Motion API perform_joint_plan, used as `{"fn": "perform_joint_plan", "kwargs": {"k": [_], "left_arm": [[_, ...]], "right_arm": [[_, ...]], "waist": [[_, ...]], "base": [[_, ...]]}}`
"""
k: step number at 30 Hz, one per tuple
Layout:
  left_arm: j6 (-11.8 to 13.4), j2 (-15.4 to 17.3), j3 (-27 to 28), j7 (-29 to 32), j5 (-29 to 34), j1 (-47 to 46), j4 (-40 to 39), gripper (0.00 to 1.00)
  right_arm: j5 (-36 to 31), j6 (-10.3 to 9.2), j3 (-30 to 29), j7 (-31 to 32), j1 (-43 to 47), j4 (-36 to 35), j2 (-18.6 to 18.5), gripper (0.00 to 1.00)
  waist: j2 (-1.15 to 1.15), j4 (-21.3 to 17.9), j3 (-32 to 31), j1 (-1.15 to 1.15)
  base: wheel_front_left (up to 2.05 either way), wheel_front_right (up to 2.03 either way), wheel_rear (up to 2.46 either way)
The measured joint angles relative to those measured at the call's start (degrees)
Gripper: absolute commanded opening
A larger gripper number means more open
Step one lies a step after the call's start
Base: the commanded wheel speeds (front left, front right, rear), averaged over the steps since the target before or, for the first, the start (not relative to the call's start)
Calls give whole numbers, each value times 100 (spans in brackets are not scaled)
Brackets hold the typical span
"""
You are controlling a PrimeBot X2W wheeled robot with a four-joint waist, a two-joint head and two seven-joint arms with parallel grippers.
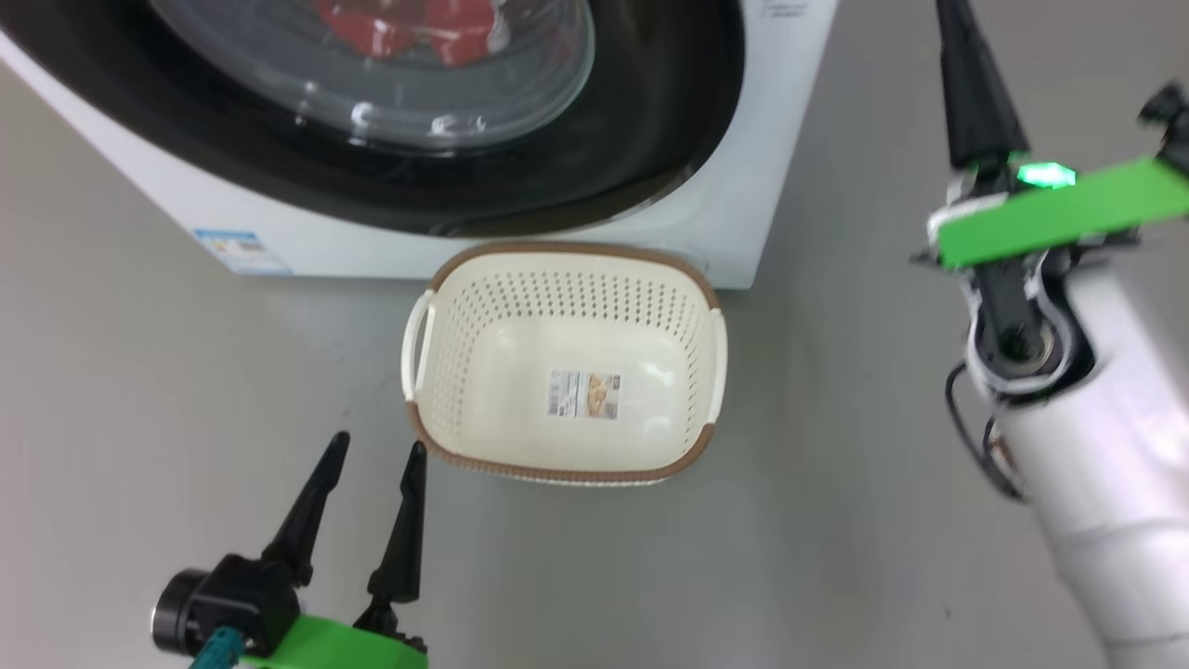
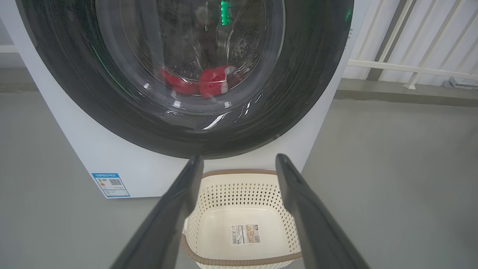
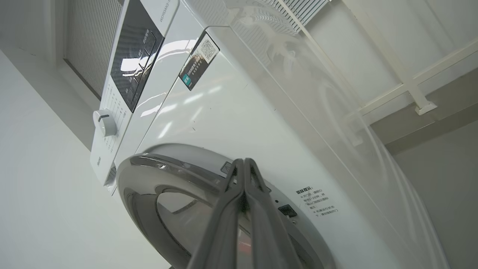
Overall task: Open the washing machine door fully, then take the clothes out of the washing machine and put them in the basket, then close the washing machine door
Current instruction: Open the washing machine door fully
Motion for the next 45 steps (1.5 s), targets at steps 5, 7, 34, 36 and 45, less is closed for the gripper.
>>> {"fn": "perform_joint_plan", "kwargs": {"k": [5, 7, 34, 36, 45], "left_arm": [[0, -2, -146, -8, -46, -246, 9, 100], [0, -3, -235, -14, -76, -355, 16, 100], [0, -34, -767, -15, -404, -1008, 69, 100], [0, -37, -782, -15, -433, -1073, 70, 100], [0, -41, -782, -15, -478, -1093, 108, 100]], "right_arm": [[1167, 0, 456, 472, -737, -31, -486, 0], [1586, -1, 533, 691, -940, -37, -654, 0], [3375, -1, 891, 3925, -2938, 1401, -1123, 0], [3375, -1, 891, 3973, -3006, 1463, -1110, 0], [3384, -27, 888, 4174, -3053, 1490, -1048, 0]], "waist": [[0, 172, 306, 0], [0, 245, 429, 0], [0, 804, 1579, 0], [0, 816, 1611, 0], [0, 798, 1575, 0]], "base": [[0, 0, 0], [0, 0, 0], [0, 0, 0], [0, 0, 0], [0, 0, 0]]}}
